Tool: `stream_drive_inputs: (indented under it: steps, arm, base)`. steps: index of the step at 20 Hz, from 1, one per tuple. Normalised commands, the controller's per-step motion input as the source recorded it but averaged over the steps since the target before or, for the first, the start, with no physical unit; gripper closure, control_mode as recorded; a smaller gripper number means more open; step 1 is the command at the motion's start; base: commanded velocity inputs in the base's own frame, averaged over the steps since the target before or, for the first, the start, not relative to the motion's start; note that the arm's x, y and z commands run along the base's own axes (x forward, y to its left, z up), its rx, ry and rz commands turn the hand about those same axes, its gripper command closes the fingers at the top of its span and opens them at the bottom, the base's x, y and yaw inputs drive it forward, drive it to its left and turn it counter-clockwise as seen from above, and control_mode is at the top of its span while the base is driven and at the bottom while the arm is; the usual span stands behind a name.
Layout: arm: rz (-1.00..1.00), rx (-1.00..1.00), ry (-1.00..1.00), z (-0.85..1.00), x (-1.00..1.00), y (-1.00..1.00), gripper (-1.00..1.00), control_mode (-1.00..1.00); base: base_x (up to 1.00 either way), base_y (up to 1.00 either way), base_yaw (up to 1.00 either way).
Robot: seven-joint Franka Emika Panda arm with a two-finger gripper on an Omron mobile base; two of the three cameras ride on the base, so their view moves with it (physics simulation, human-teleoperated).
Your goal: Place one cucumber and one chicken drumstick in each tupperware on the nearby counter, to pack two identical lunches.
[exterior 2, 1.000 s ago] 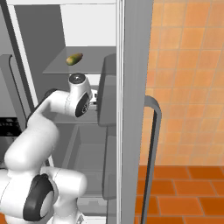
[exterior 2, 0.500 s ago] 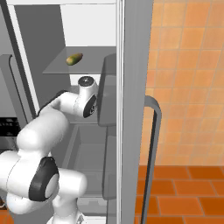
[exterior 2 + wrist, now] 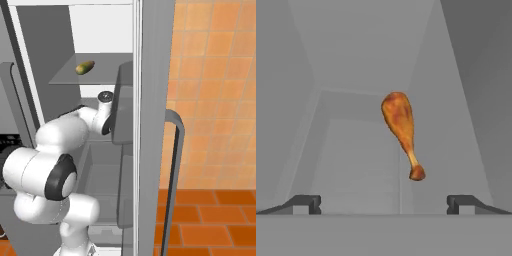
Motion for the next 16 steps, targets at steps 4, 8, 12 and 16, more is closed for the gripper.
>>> stream_drive_inputs:
  steps: [4,8,12,16]
  arm:
    - [0.01,0.0,0.0,-0.23,0.41,0.0,-1.0,-1.0]
    - [0.03,0.0,0.03,-0.22,0.4,0.0,-1.0,-1.0]
    - [0.03,0.0,0.06,-0.2,0.42,0.0,-1.0,-1.0]
    - [0.02,0.0,0.05,-0.11,0.43,-0.03,-1.0,-1.0]
  base:
    - [0.0,0.0,0.0]
    - [0.0,0.0,0.0]
    - [0.0,0.0,0.0]
    - [0.0,0.0,0.0]
